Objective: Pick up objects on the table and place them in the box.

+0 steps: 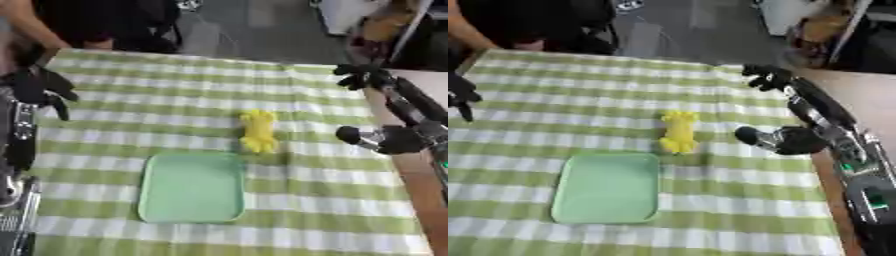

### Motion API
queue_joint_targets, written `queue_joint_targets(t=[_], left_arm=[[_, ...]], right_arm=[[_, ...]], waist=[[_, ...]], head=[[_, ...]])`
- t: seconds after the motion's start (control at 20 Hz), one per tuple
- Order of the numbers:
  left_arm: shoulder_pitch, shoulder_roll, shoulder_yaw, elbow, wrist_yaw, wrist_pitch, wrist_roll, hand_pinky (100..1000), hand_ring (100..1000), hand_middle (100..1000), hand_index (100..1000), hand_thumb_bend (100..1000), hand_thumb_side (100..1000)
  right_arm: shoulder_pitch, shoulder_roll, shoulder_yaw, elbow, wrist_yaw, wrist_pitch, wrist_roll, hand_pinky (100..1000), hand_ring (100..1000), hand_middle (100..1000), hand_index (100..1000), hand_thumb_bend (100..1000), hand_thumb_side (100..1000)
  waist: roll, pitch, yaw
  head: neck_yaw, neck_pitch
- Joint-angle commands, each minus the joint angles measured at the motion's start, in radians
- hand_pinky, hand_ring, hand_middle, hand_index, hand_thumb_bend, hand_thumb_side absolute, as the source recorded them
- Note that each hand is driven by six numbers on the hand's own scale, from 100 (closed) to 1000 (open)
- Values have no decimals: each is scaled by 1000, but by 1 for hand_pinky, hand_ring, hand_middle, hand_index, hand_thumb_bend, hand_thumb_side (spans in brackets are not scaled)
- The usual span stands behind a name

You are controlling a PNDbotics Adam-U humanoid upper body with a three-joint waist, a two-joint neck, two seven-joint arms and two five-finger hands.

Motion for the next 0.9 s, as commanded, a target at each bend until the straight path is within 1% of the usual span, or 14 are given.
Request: queue_joint_targets(t=[0.05, 0.2, 0.7, 0.9], left_arm=[[-10, 26, -2, -20, -3, 1, 0, 233, 427, 463, 425, 679, 1000], [-10, 26, -2, -21, -3, 1, 0, 233, 427, 463, 425, 679, 1000], [-11, 25, -2, -21, -3, 0, 0, 233, 427, 463, 425, 679, 1000], [-10, 26, -3, -20, -3, 0, -1, 233, 427, 462, 425, 679, 1000]], right_arm=[[-16, -22, -9, -15, -1, 1, -4, 787, 813, 878, 988, 679, 789], [-16, -23, -9, -15, -1, 0, -4, 788, 813, 878, 988, 679, 789], [-17, -25, -8, -15, -1, -1, -2, 791, 815, 879, 987, 680, 786], [-34, -52, 5, -15, 0, -6, 10, 806, 817, 887, 986, 685, 773]], waist=[[4, -15, 1], [4, -15, 2], [4, -15, 2], [2, -17, 4]], head=[[-12, 16], [-15, 24], [-14, 30], [-14, 30]])
